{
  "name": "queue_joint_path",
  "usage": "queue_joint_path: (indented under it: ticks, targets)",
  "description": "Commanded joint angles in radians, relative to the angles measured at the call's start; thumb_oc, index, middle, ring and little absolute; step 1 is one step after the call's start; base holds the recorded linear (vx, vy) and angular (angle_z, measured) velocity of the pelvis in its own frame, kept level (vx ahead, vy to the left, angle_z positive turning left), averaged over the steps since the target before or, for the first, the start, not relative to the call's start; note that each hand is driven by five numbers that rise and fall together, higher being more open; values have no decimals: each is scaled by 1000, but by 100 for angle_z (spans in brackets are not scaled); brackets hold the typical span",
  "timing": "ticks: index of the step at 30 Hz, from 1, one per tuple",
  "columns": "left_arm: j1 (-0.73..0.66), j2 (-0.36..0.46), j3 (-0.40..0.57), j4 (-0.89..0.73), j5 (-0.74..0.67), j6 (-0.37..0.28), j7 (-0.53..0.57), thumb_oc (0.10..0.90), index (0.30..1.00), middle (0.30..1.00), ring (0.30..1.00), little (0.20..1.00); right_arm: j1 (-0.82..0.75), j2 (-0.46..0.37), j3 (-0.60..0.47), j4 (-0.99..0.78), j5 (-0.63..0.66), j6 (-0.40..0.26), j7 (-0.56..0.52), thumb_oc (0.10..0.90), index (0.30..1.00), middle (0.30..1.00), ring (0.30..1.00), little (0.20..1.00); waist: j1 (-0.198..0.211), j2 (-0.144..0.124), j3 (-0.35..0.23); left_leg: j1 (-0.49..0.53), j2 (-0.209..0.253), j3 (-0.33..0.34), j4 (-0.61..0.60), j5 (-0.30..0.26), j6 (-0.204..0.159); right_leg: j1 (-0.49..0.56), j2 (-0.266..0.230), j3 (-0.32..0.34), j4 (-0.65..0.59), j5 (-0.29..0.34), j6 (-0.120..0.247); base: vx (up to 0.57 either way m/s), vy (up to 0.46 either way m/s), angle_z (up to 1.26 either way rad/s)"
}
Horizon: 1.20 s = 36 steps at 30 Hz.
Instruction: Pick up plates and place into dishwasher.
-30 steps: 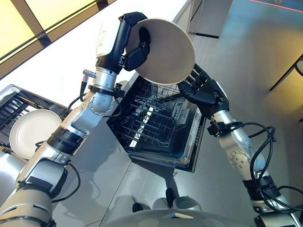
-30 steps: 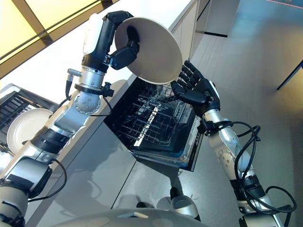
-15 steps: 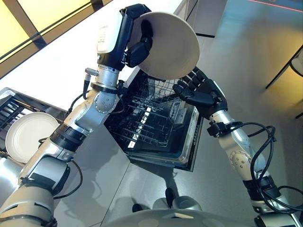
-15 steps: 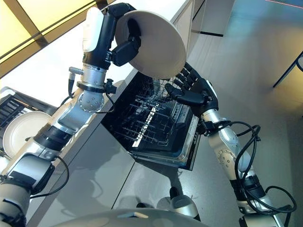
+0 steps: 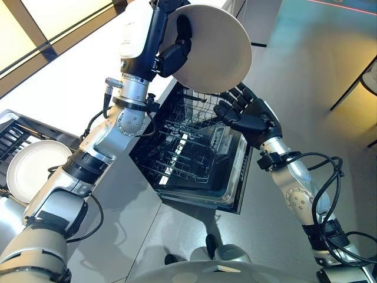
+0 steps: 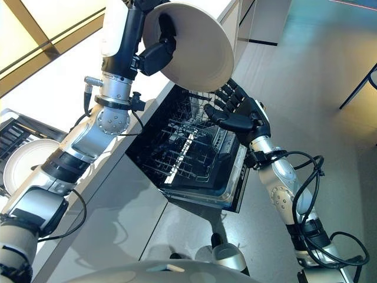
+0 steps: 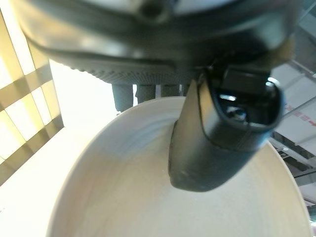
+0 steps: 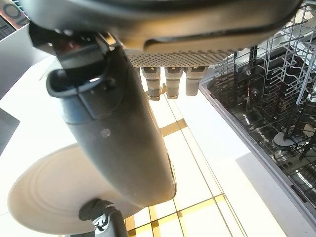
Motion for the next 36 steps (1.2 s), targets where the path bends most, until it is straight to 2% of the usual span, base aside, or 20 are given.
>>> queue_joint_path:
  ticks: [1, 9, 22, 27, 36]
  targets:
    - [-160, 16, -20, 55, -13, -35, 66, 100, 300, 300, 300, 200, -96, 20, -34, -154, 64, -113, 56, 800, 900, 900, 900, 900, -9, -27, -101, 20, -1, 12, 3, -53, -15, 10, -26, -43, 12, 0, 98, 0, 0, 0]
    - [-82, -29, -13, 140, -9, -96, 63, 100, 300, 300, 300, 200, -124, 32, -63, -171, 81, -166, 42, 800, 900, 900, 900, 900, -7, -31, -101, 24, -1, 15, 3, -53, -13, 14, -22, -37, 9, 0, 95, 0, 0, 0]
    - [-3, -101, -38, 228, -10, -170, 52, 100, 300, 300, 300, 200, -154, 45, -83, -173, 130, -172, 46, 800, 900, 900, 900, 900, -4, -39, -100, 25, 1, 27, 3, -53, -12, 16, -25, -40, 6, -1, 96, 0, 0, 0]
    - [16, -125, -43, 248, -18, -213, 51, 100, 300, 300, 300, 200, -149, 46, -89, -168, 160, -145, 56, 800, 900, 900, 900, 900, -8, -41, -99, 26, 3, 31, 3, -54, -11, 14, -26, -37, 7, 0, 97, 0, 0, 0]
    - [-37, -133, -84, 202, -7, -207, 47, 100, 300, 300, 300, 200, -135, 50, -18, -113, 186, -35, 96, 800, 900, 900, 900, 900, -8, -46, -96, 25, 1, 33, 3, -54, -10, 14, -29, -42, 7, 1, 100, 0, 0, 0]
